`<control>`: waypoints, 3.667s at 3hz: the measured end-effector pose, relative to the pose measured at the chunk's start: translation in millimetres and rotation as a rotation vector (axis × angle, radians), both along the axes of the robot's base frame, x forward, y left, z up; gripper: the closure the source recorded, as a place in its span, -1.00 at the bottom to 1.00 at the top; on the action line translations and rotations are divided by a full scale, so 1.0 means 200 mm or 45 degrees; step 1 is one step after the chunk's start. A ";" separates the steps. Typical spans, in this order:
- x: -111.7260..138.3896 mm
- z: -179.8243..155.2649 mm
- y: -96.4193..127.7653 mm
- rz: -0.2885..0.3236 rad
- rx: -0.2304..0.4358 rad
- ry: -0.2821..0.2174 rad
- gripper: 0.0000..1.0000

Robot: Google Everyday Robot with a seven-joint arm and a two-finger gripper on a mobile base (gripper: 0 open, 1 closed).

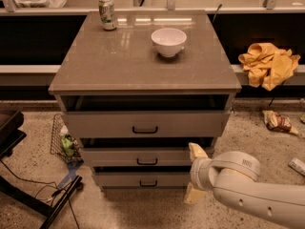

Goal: Open middle drawer

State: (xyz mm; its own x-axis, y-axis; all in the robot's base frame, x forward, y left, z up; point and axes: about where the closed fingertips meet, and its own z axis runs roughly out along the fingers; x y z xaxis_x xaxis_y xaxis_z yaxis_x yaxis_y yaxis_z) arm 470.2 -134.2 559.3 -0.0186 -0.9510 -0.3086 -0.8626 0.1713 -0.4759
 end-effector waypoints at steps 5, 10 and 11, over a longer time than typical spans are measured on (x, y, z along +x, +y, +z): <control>0.09 -0.62 0.37 0.129 -0.228 0.022 -1.00; 0.29 -0.90 0.70 0.236 -0.363 0.192 -1.00; 0.29 -0.94 0.75 0.246 -0.340 0.214 -1.00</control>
Offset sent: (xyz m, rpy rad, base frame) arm 0.0264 0.0800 -0.1525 -0.2455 -0.0573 0.1942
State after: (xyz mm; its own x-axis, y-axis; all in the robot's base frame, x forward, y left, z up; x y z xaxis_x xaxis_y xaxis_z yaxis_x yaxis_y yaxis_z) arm 527.3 16.5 371.5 0.1401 -0.9885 -0.0570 -0.9368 -0.1137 -0.3308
